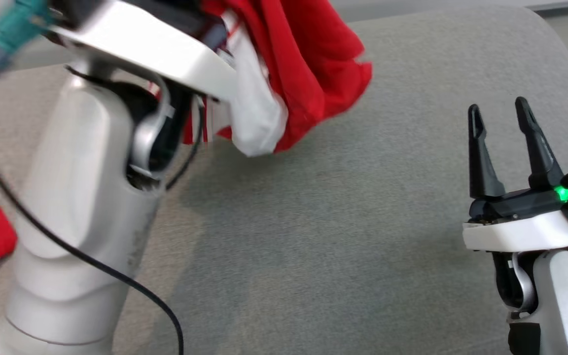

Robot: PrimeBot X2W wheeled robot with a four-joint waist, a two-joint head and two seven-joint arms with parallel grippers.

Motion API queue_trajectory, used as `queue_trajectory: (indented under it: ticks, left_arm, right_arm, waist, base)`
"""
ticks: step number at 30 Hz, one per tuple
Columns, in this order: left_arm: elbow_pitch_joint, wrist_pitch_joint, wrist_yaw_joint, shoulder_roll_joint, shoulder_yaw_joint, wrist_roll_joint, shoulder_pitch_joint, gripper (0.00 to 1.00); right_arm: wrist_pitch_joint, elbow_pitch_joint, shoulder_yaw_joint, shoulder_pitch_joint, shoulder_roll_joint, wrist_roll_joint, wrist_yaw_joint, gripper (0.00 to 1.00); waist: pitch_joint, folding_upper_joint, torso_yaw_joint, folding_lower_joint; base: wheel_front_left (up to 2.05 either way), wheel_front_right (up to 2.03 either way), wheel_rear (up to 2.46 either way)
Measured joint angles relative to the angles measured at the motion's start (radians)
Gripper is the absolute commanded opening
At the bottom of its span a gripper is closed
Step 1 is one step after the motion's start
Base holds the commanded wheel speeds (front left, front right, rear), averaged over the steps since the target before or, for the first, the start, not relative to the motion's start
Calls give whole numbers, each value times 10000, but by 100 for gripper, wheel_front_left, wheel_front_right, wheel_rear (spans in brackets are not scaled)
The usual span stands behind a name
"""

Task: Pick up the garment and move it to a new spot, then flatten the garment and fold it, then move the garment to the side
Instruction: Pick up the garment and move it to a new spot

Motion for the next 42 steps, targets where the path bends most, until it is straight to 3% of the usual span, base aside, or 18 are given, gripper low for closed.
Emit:
queue_trajectory:
  ticks: [12,13,15,20,26,37,42]
  left_arm:
    - [3152,-1185,-353,-182,-2443,1457,2023,0]
    - [3411,-1227,-355,-219,-2571,1501,2103,14]
    - [3925,-1206,-449,-253,-2830,1513,2199,100]
    - [4510,-1484,-456,-397,-3037,1396,2283,100]
    - [3998,-2230,-198,-418,-2470,892,2290,100]
    - [2476,-3062,593,732,-909,180,3755,100]
    - [2203,-3386,894,828,-454,27,5002,100]
  right_arm:
    - [0,-199,-341,-17,-8,497,0,100]
    - [0,-199,-341,-16,-6,499,0,100]
    - [0,-201,-322,-8,-6,497,0,100]
    - [0,-155,-205,44,0,389,0,100]
    - [0,-6,-171,232,4,86,0,100]
    - [0,261,-77,822,6,-476,0,100]
    - [0,295,-98,1141,4,-596,0,100]
  waist:
    - [691,0,-1495,0]
    - [730,0,-1559,0]
    - [774,0,-1632,0]
    - [682,0,-1393,0]
    - [337,0,-872,0]
    - [-787,0,382,0]
    - [-1194,0,792,0]
  base:
    - [0,0,0]
    - [0,0,0]
    - [0,0,0]
    - [0,0,0]
    - [0,0,0]
    - [0,0,0]
    - [0,0,0]
